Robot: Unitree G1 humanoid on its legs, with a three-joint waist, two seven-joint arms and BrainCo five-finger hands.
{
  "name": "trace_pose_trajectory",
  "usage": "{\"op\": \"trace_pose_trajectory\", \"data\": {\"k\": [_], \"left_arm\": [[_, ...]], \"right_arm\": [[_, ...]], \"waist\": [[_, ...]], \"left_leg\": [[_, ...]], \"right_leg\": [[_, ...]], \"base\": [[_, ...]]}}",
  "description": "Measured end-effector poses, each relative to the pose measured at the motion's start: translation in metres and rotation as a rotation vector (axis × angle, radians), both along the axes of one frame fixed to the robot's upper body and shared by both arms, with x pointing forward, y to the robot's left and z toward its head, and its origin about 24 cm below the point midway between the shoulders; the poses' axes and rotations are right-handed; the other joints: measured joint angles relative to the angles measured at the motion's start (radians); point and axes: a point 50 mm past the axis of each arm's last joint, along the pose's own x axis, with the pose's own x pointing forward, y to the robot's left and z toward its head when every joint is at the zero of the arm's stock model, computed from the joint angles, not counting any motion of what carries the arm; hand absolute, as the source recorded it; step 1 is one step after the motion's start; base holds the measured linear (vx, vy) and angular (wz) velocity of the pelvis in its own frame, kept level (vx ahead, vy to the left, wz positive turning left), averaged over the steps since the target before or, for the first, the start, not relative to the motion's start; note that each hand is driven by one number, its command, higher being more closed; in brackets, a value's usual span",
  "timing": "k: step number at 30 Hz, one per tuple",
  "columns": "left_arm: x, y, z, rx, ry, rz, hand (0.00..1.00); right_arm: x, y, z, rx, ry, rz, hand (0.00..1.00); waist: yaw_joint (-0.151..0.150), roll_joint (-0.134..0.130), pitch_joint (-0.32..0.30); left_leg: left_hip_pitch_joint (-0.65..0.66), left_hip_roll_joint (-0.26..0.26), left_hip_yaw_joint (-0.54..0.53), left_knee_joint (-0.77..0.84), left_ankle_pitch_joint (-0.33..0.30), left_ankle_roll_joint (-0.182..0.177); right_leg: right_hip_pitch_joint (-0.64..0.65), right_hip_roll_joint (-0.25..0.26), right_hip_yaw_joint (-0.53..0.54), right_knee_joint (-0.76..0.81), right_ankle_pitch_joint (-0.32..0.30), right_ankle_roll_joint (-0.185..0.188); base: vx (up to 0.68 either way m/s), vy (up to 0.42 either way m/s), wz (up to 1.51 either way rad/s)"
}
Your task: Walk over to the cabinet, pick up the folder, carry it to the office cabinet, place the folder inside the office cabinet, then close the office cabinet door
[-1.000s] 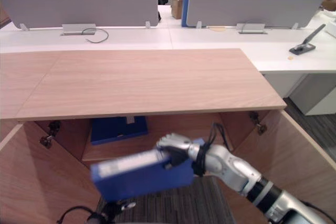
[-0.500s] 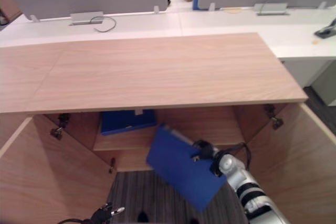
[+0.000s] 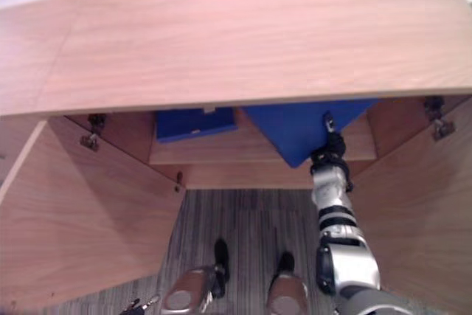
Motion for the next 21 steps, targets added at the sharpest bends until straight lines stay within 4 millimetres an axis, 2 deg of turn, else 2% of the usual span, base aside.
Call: {"op": "trace_pose_trajectory", "data": {"k": [4,5,9,13,16,21], "left_arm": [[0.007,-0.002,0.002,-0.012,-0.044,0.073,0.0],[0.009,-0.002,0.003,-0.017,-0.062,0.097,0.0],[0.015,0.0,0.006,-0.027,-0.097,0.162,0.0],[0.021,-0.004,0.006,-0.046,-0.114,0.186,0.0],[0.028,-0.007,0.008,-0.06,-0.142,0.218,0.0],[0.046,-0.013,0.011,-0.07,-0.169,0.233,0.0]], "right_arm": [[0.021,0.008,0.05,0.065,-0.129,0.0,1.0],[0.028,0.011,0.072,0.102,-0.187,0.003,1.0],[0.041,0.014,0.134,0.165,-0.319,0.002,1.0],[0.049,0.019,0.173,0.204,-0.346,0.015,1.0],[0.054,0.03,0.19,0.213,-0.336,0.043,1.0],[0.053,0.039,0.222,0.253,-0.376,0.053,1.0]], "waist": [[0.008,-0.003,0.03],[0.01,-0.003,0.044],[0.014,-0.001,0.085],[0.024,0.005,0.102],[0.031,0.01,0.115],[0.047,0.02,0.121]], "left_leg": [[-0.116,0.008,-0.004,0.091,-0.006,-0.004],[-0.156,0.014,-0.009,0.134,-0.017,-0.004],[-0.312,0.024,-0.044,0.293,-0.067,-0.011],[-0.477,0.022,-0.069,0.465,-0.124,-0.012],[-0.556,0.012,-0.084,0.554,-0.154,-0.01],[-0.695,-0.016,-0.103,0.681,-0.177,-0.011]], "right_leg": [[-0.133,-0.025,0.001,0.15,-0.053,-0.014],[-0.171,-0.029,0.001,0.197,-0.073,-0.021],[-0.309,-0.053,-0.011,0.361,-0.139,-0.051],[-0.449,-0.099,-0.027,0.528,-0.203,-0.069],[-0.516,-0.127,-0.026,0.619,-0.243,-0.076],[-0.646,-0.18,-0.011,0.77,-0.304,-0.06]], "base": [[-0.1,-0.094,0.07],[-0.1,-0.127,0.09],[-0.07,-0.109,0.2],[-0.05,-0.059,0.24],[-0.07,-0.014,0.22],[-0.08,-0.002,0.23]]}}
